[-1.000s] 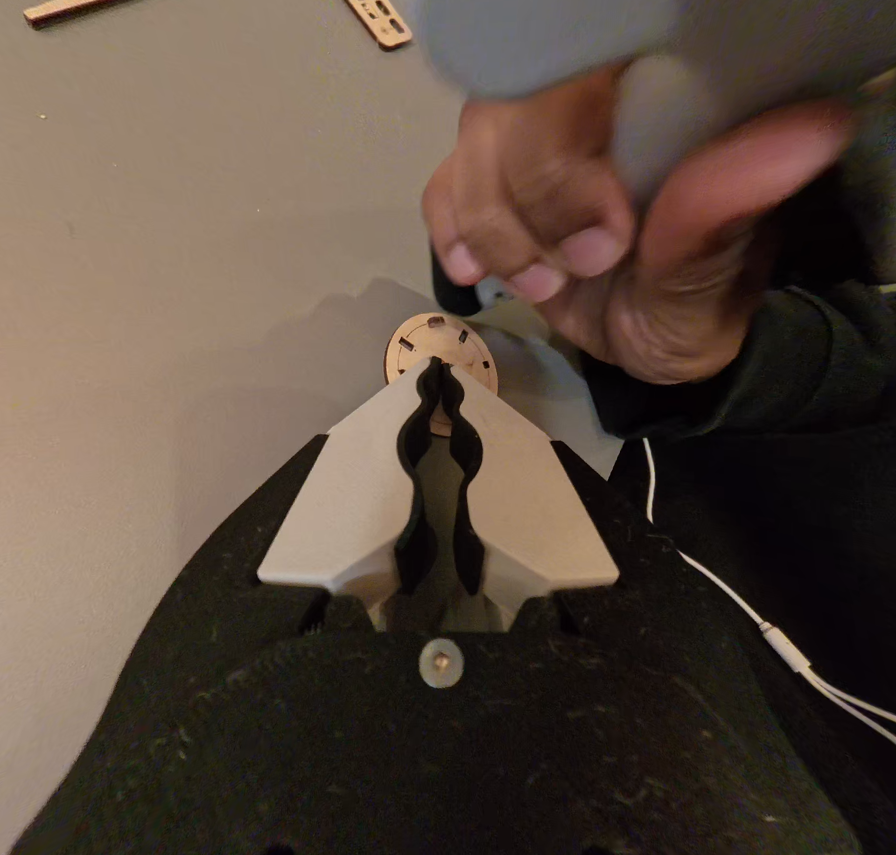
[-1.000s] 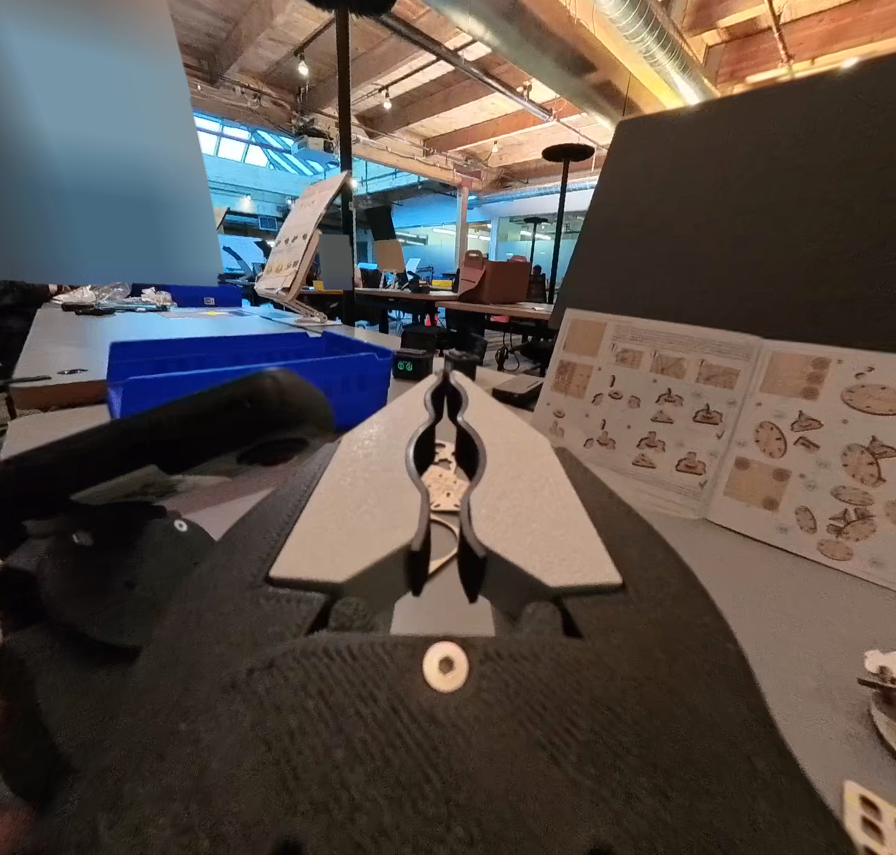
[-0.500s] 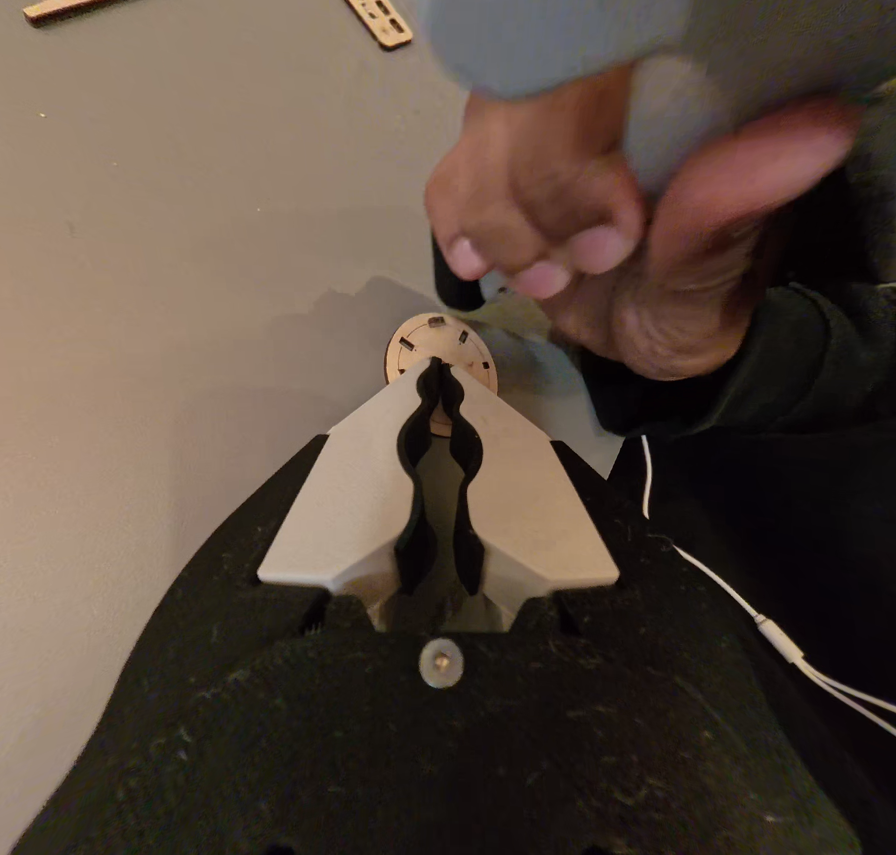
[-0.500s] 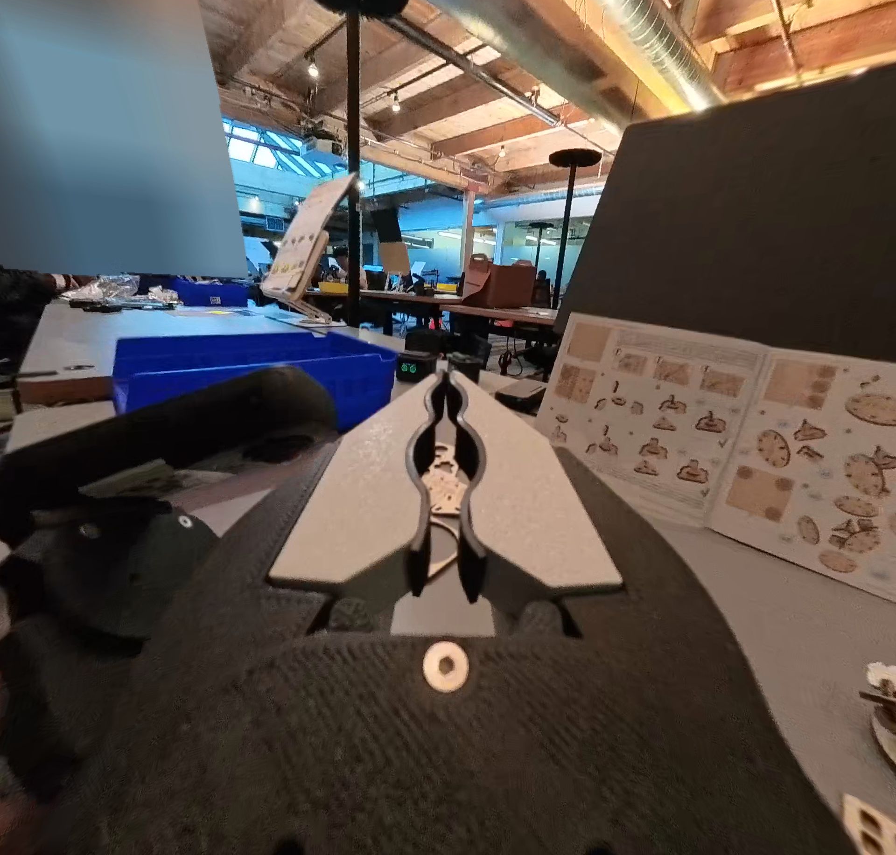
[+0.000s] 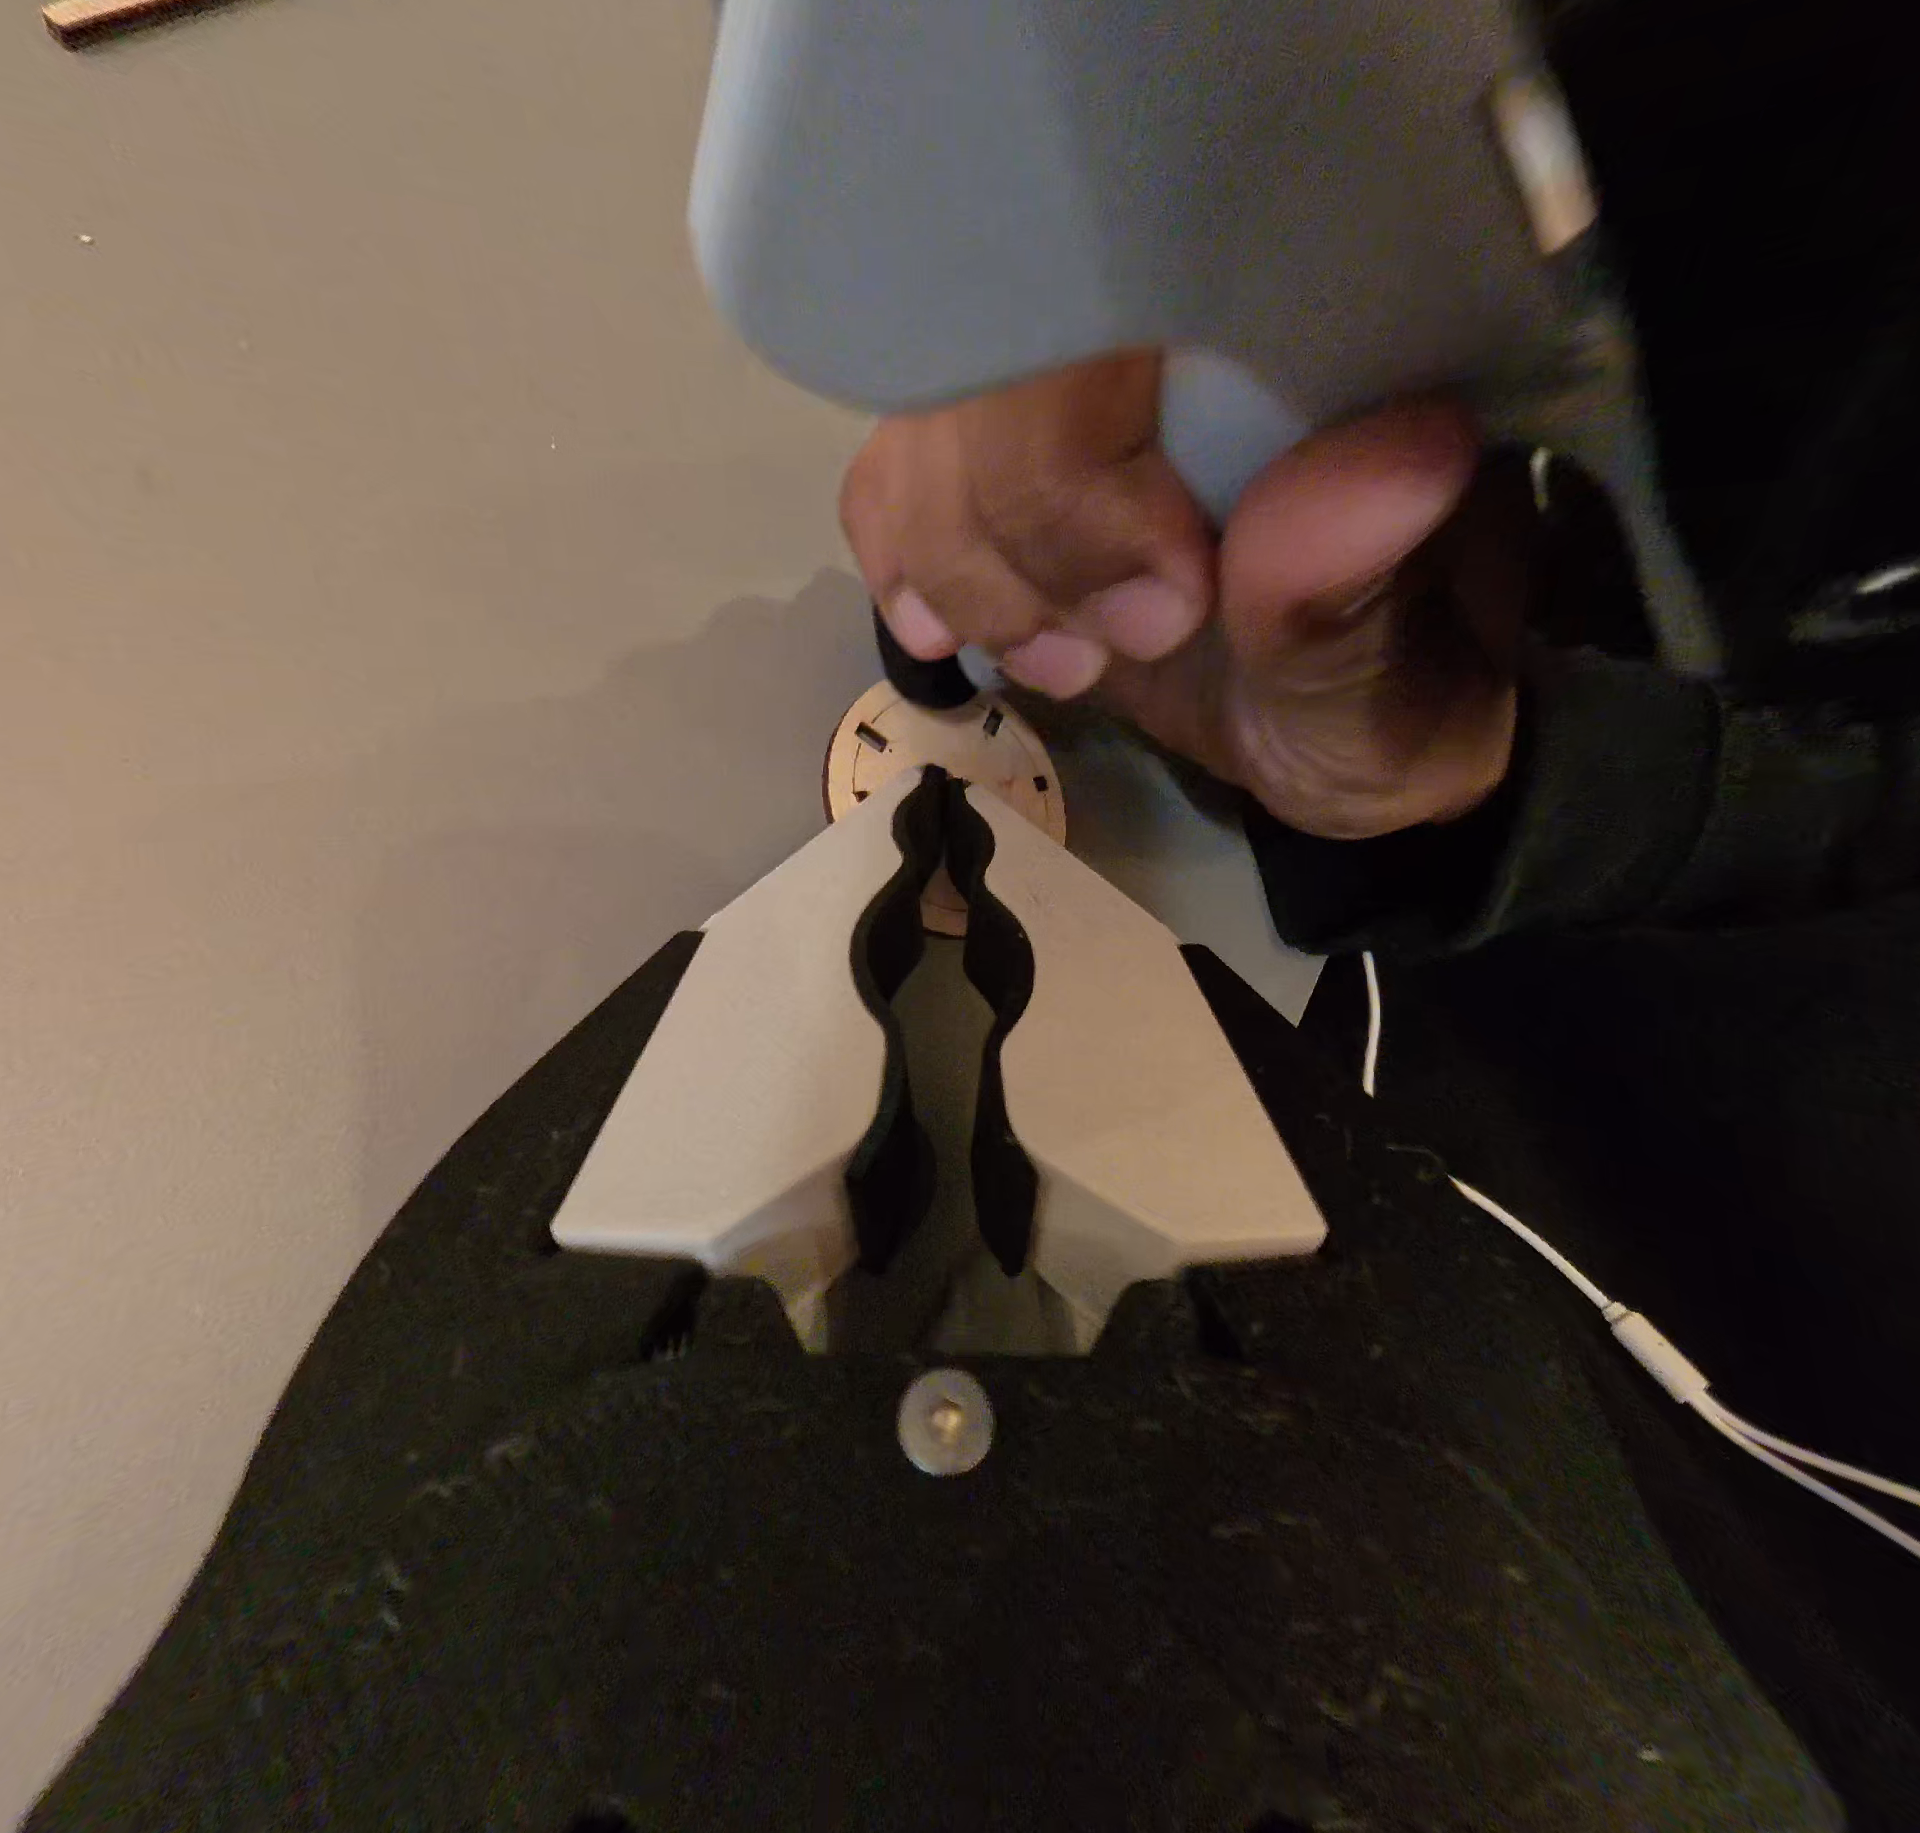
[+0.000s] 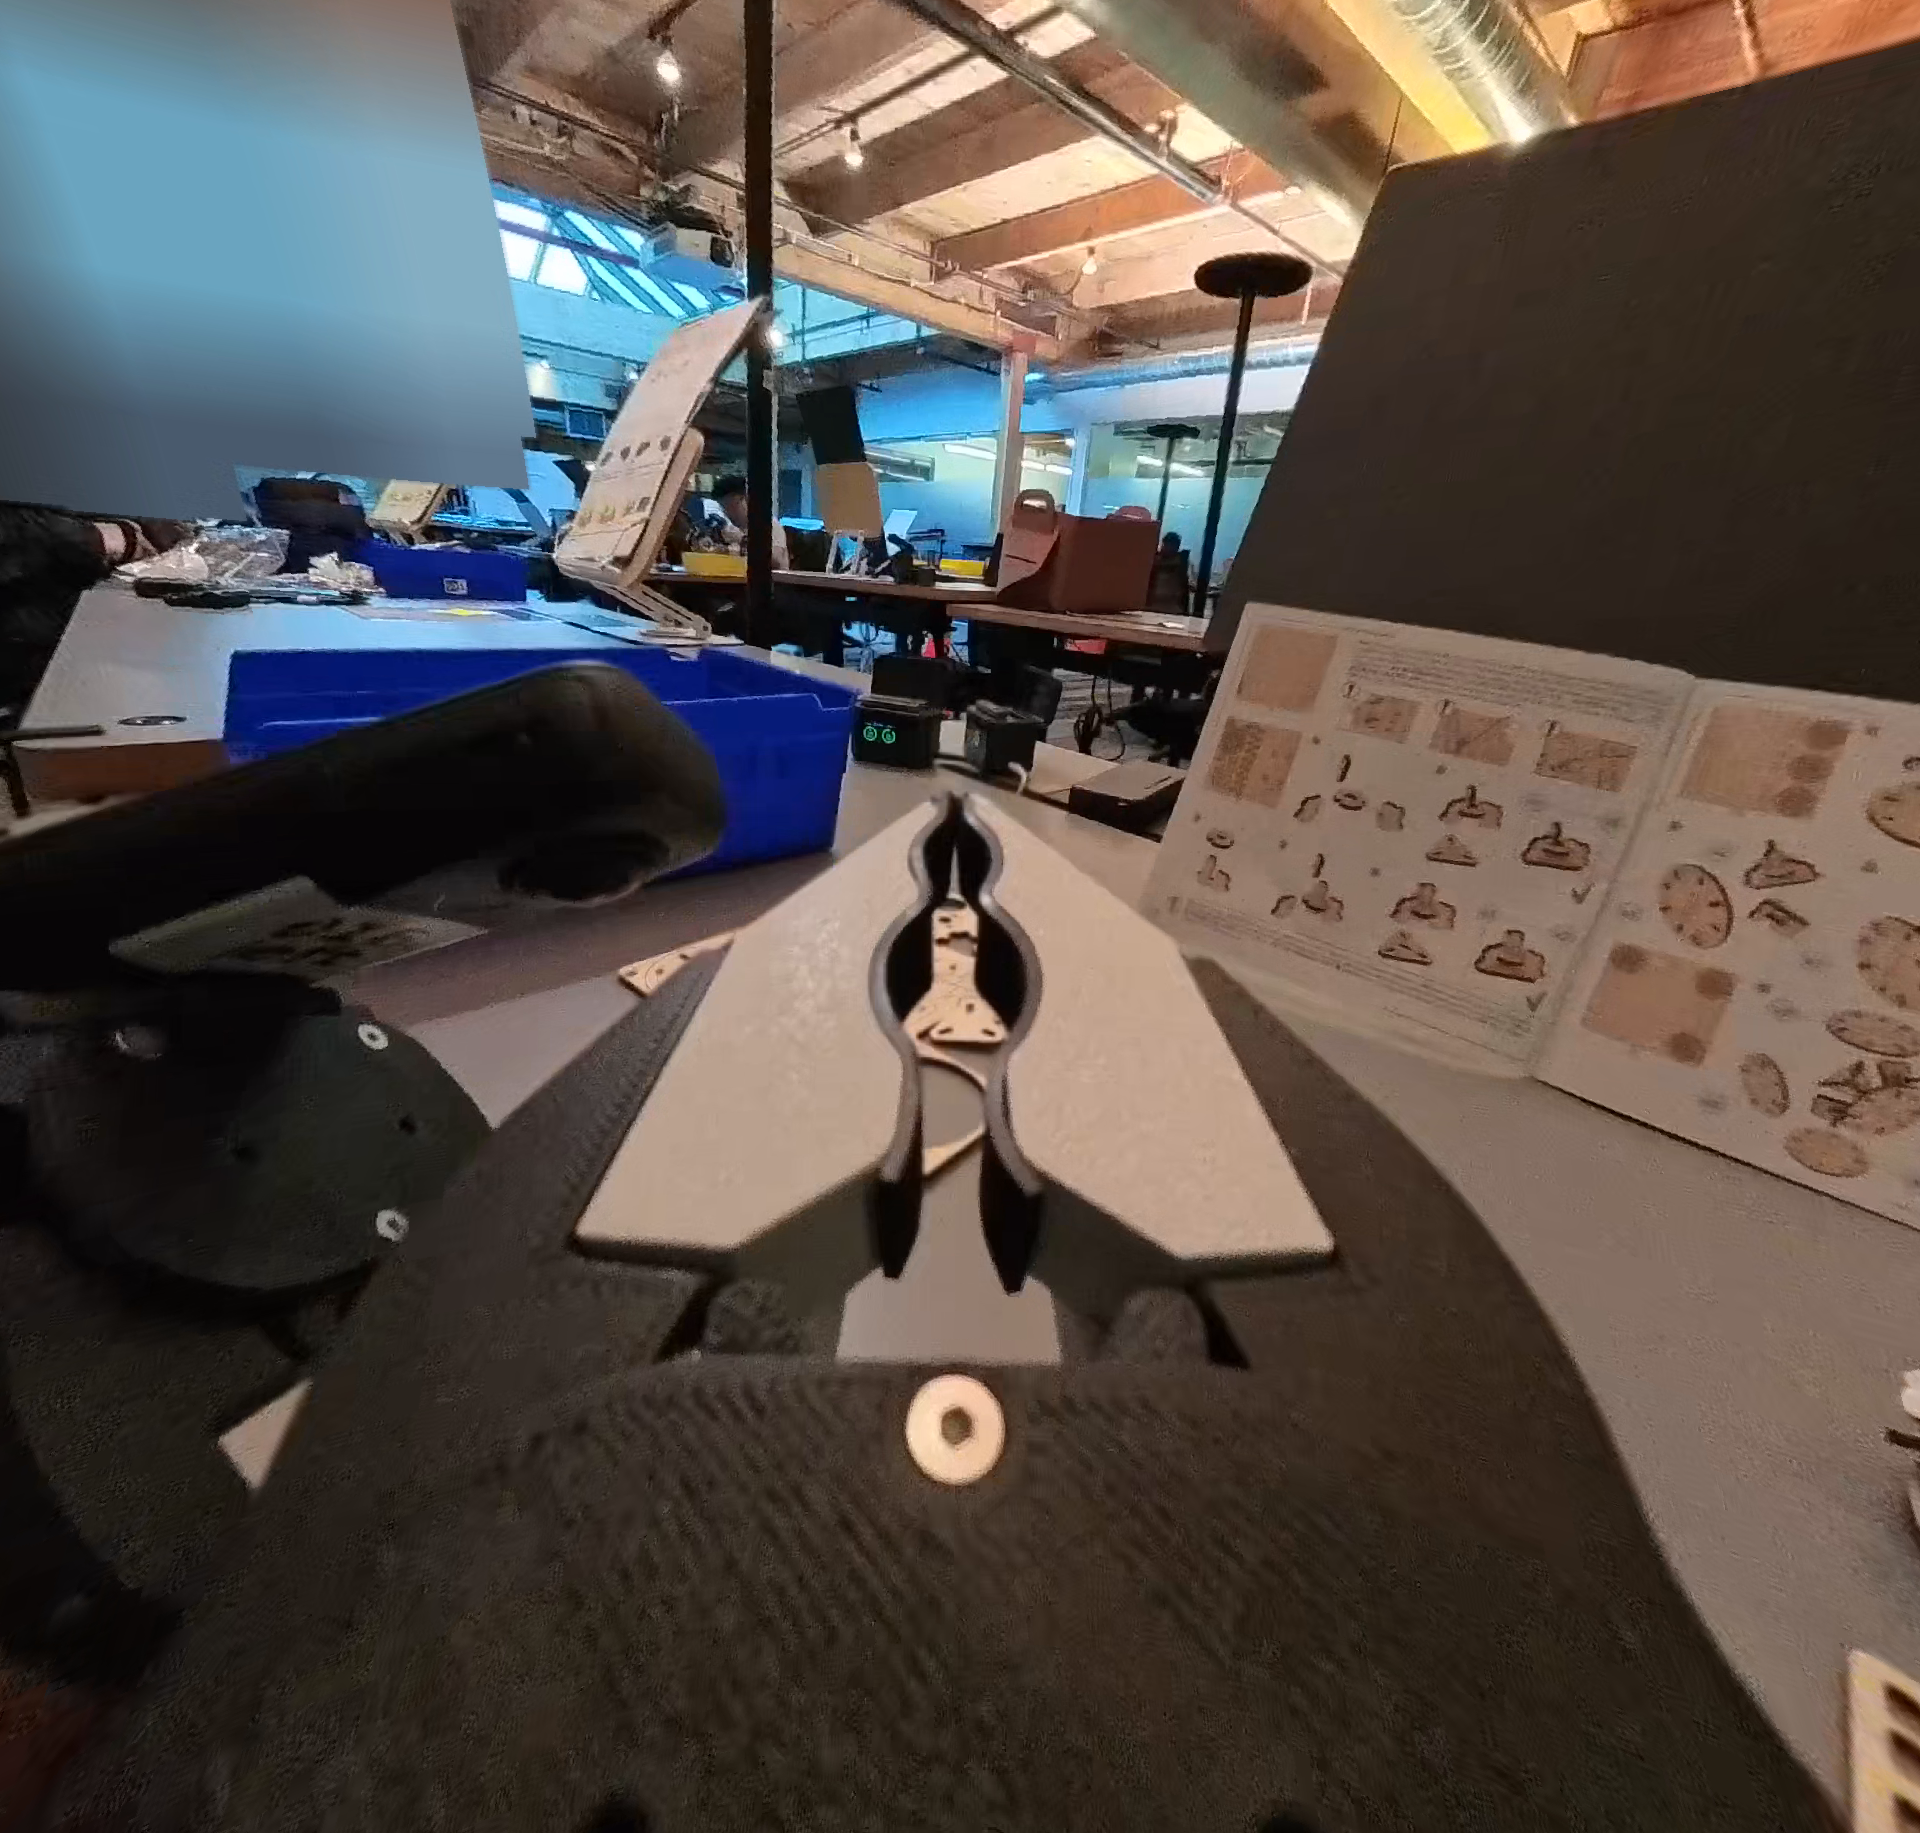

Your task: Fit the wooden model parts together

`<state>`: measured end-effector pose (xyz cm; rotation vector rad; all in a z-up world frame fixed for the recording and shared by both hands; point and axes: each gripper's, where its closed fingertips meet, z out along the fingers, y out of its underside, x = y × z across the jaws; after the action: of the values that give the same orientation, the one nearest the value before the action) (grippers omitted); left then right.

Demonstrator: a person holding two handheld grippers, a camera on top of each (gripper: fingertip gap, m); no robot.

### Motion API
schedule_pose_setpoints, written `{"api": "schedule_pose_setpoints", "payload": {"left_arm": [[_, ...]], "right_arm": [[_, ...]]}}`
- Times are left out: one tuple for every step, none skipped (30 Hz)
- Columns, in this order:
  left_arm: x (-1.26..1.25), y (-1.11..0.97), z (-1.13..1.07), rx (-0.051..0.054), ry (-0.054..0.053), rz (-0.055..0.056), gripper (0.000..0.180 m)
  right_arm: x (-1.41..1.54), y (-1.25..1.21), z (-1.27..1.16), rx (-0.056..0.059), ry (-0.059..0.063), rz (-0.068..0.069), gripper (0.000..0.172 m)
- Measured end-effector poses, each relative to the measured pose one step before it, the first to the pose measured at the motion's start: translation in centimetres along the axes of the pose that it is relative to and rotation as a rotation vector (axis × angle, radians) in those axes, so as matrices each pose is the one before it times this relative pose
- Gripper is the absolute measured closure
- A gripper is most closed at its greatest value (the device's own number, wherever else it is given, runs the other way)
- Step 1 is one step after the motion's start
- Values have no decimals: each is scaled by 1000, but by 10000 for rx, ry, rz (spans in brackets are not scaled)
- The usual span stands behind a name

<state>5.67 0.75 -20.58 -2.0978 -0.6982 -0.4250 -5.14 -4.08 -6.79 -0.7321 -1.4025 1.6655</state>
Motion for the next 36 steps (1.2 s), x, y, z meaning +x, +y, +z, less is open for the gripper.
{"api": "schedule_pose_setpoints", "payload": {"left_arm": [[0,8,5,-1,2,-3,180],[-4,-3,7,-1,-3,3,180],[0,-1,1,1,0,0,180],[1,-4,-2,2,12,-12,180],[-5,0,5,0,4,-4,180],[6,0,-5,0,-3,4,180],[-11,19,3,-5,-6,7,180],[8,4,-2,-3,6,0,180],[5,-5,-12,3,1,-2,180],[-2,-4,2,3,-1,1,180],[-6,1,-1,-1,-3,2,180],[4,-4,4,-2,11,-13,180],[0,-7,-4,-1,15,-15,180],[1,1,-1,-1,0,-1,180],[-4,6,0,0,-6,6,180],[9,6,1,0,2,2,180],[-7,-17,-4,3,-3,1,180],[6,-1,0,1,3,-4,180],[-1,15,5,-2,-2,2,180],[-2,-4,-1,-5,-5,4,180],[-1,3,3,1,13,-14,180],[12,-3,-3,1,17,-17,180],[-2,-5,-1,-1,3,-2,180],[-4,34,8,-7,-4,6,180],[9,-15,-8,-2,11,-6,180],[3,-14,-2,5,-2,0,180],[8,-4,-4,6,5,-5,180],[-2,-8,-5,1,-3,3,180],[-3,5,3,-3,4,-6,180],[5,-5,-5,-2,17,-18,180],[-2,7,-4,-2,6,-8,180],[9,-6,4,1,-3,4,180],[5,-3,-4,6,4,-4,180],[-5,5,-3,-4,-3,3,180],[1,2,-1,-2,1,-1,180],[2,8,-1,-2,-2,3,180]], "right_arm": [[154,-645,-36,120,31,56,172],[146,-881,-129,240,60,53,172],[49,-680,-105,166,25,16,172],[-81,-203,-41,41,-22,30,172],[-169,550,25,-148,-58,15,172],[-220,1260,82,-311,-86,-24,172],[-137,1137,99,-238,-62,-50,172],[103,-280,-11,155,15,-56,172],[259,-316,-16,44,88,45,172],[158,-691,-94,170,21,183,172],[213,-849,-150,241,87,126,172],[120,-585,-112,142,59,27,172],[-38,-115,-64,28,-6,-20,172],[-174,600,22,-159,-73,-64,172],[-139,1236,80,-332,-56,-72,172],[-10,909,70,-264,-11,-24,172],[92,-226,112,150,-15,-60,172],[151,-169,27,-33,31,114,172],[60,-712,-114,203,3,212,172],[34,-803,-134,216,40,68,172],[-35,-512,-88,118,29,-62,172],[-104,20,-16,2,-19,-64,172],[-140,939,54,-257,-52,-18,172],[-74,1311,129,-363,-50,41,172],[168,-72,187,22,16,29,172],[210,-242,145,40,40,-32,172],[88,-691,9,198,24,60,172],[191,-837,-23,270,66,31,172],[98,-622,-78,158,57,-3,172],[-116,-121,-42,29,-12,59,172],[-206,664,-9,-190,-76,46,172],[-159,1347,78,-369,-65,-61,172],[-150,480,23,-96,-31,-112,172],[-78,-64,3,45,2,-156,172],[-116,-245,-5,17,-39,30,172],[-20,-692,-156,251,26,63,172]]}}
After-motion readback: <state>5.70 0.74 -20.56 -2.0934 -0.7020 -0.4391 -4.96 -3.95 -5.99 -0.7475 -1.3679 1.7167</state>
